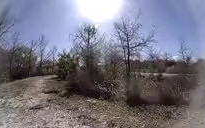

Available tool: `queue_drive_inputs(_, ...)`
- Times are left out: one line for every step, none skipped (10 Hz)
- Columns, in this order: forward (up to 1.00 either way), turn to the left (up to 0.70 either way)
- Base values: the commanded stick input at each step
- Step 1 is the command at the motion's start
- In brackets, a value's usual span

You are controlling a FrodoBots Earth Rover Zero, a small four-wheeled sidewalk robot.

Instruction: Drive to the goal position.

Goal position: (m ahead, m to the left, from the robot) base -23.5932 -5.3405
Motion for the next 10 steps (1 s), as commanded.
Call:
queue_drive_inputs(0.00, -0.70)
queue_drive_inputs(0.00, -0.70)
queue_drive_inputs(0.00, -0.70)
queue_drive_inputs(0.00, -0.70)
queue_drive_inputs(0.00, -0.70)
queue_drive_inputs(0.00, -0.70)
queue_drive_inputs(0.00, -0.70)
queue_drive_inputs(0.00, -0.70)
queue_drive_inputs(0.00, -0.70)
queue_drive_inputs(0.00, -0.70)
